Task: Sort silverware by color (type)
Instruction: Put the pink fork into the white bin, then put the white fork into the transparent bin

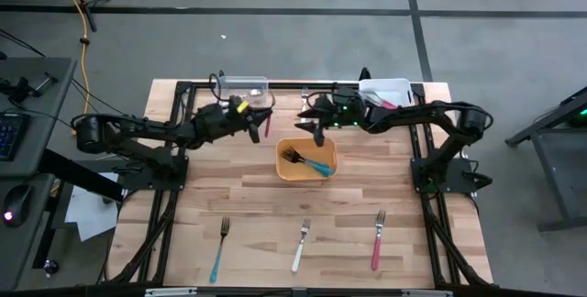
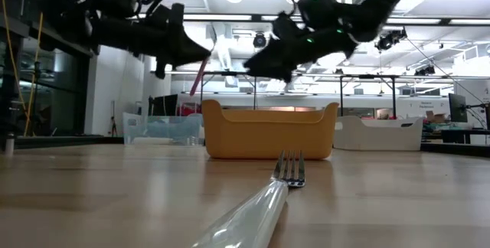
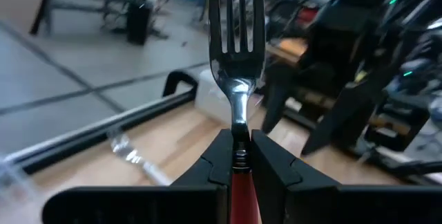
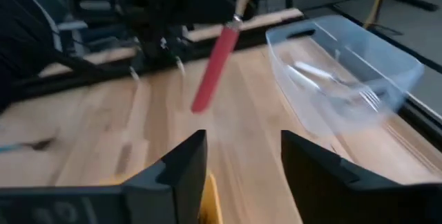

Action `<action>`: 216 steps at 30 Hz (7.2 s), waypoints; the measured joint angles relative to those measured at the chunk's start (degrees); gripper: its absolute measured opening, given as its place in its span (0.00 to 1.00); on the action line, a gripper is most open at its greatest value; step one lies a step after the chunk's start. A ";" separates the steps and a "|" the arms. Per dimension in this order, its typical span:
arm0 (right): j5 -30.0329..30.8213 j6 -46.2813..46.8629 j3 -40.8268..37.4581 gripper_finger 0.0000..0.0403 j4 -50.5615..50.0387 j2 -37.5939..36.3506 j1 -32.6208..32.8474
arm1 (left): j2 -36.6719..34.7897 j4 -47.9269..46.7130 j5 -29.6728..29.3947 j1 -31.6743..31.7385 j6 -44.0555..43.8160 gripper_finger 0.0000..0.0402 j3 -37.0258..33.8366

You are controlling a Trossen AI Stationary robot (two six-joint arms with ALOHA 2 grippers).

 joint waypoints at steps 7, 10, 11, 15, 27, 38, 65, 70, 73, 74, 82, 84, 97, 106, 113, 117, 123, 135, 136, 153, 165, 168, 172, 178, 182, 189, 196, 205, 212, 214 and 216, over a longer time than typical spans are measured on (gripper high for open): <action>-7.27 3.62 10.73 0.53 -0.03 7.48 0.89 | 0.02 6.03 5.80 0.82 1.81 0.05 0.00; -8.96 3.55 14.11 0.54 -0.05 9.99 1.21 | 0.02 6.03 6.51 0.82 1.85 0.05 0.00; -9.92 3.56 15.05 0.54 -0.09 10.68 1.26 | 0.02 6.04 6.51 0.82 1.87 0.05 0.00; -10.88 3.48 17.79 0.53 -0.02 12.52 1.58 | 0.02 6.66 6.60 0.82 1.99 0.05 0.00; -13.26 3.41 18.99 0.49 5.05 13.67 1.93 | 0.02 8.95 7.98 0.44 1.94 0.05 0.00; -13.19 2.36 18.99 0.28 6.57 13.67 2.79 | 0.16 12.34 8.00 -1.06 1.35 0.05 0.00; -12.54 -0.77 18.96 0.13 -5.50 9.80 -0.86 | 0.61 7.98 9.27 -1.32 5.26 0.26 0.02; -6.44 -8.17 18.96 0.13 -22.01 3.91 -3.25 | 0.61 4.07 9.36 -1.32 7.22 0.26 0.00; -2.29 -12.26 18.96 0.13 -35.44 0.89 -5.48 | 0.61 3.03 9.38 -1.32 8.05 0.26 0.00; -0.48 -13.59 18.96 0.13 -40.07 0.03 -6.44 | 0.61 3.04 9.39 -1.32 8.39 0.26 0.00; 17.86 -19.87 18.94 0.13 -71.09 -6.25 -16.45 | 0.61 2.48 9.49 -1.32 9.00 0.26 0.00; 22.64 -21.24 18.94 0.13 -75.78 -6.59 -19.14 | 0.61 2.40 9.49 -1.32 9.00 0.26 0.00; 33.90 -26.50 18.70 0.14 -87.07 -5.13 -31.47 | 0.59 0.14 9.62 -1.46 8.82 0.26 0.00; 33.79 -32.91 15.74 0.15 -88.00 -5.13 -32.08 | 0.59 -0.61 9.60 -1.65 8.99 0.26 0.00; 35.90 -37.54 11.15 0.15 -82.86 -5.06 -32.08 | 0.59 -0.61 9.59 -1.65 9.41 0.26 0.00; 36.07 -37.99 11.07 0.15 -82.31 -5.04 -32.36 | 0.59 -0.78 9.57 -1.65 9.41 0.26 0.00; 34.32 -38.86 11.07 0.15 -80.40 -5.04 -32.75 | 0.59 -0.97 9.57 -1.65 9.44 0.26 0.00; 33.07 -37.80 11.07 0.15 -78.90 -5.04 -35.23 | 0.58 -3.10 9.55 -1.65 9.93 0.26 -0.01; 33.01 -37.64 11.07 0.15 -78.89 -5.04 -35.52 | 0.57 -3.39 9.55 -1.65 9.94 0.26 0.00; 30.72 -37.34 11.07 0.15 -78.89 -5.04 -36.53 | 0.57 -3.61 9.53 -1.76 10.91 0.26 -0.01; 32.50 -35.59 11.07 0.22 -77.59 -5.08 -36.43 | 0.57 -6.64 9.53 -1.80 12.66 0.26 -0.02; 35.12 -35.41 11.07 0.24 -77.80 -5.11 -36.43 | 0.57 -6.58 9.53 -1.69 12.91 0.26 -0.02; 36.07 -34.29 11.11 0.24 -78.10 -5.21 -36.40 | 0.57 -6.58 9.53 -1.62 12.89 0.26 -0.02; 34.85 -32.75 12.88 0.24 -77.87 -5.95 -36.25 | 0.01 -6.92 9.80 -1.62 12.23 0.26 -0.02; 27.42 -31.31 12.68 0.17 -75.61 -10.04 -35.52 | -1.53 -8.77 10.54 -1.62 11.26 0.26 -0.02; 17.77 -23.55 3.65 0.01 -62.21 -17.81 -32.49 | -3.14 -20.46 10.00 -0.42 8.78 0.24 3.96; 16.20 -14.86 -1.15 0.05 -55.12 -20.96 -25.34 | -3.10 -35.43 9.99 4.63 11.77 0.18 10.70; 5.52 -9.15 -11.19 0.05 -24.52 -21.08 -19.09 | 5.98 -51.86 14.85 11.64 14.85 0.10 26.06; 4.88 -7.03 -19.42 0.01 -1.31 -21.08 -16.83 | 20.24 -59.35 14.92 12.31 14.99 0.14 40.98; 4.85 -6.93 -19.88 0.00 0.00 -21.37 -16.38 | 24.29 -62.83 14.93 12.30 14.88 0.17 45.92; 4.87 -6.90 -19.88 0.00 0.14 -21.73 -16.02 | 28.10 -66.58 14.95 12.22 14.03 0.21 50.69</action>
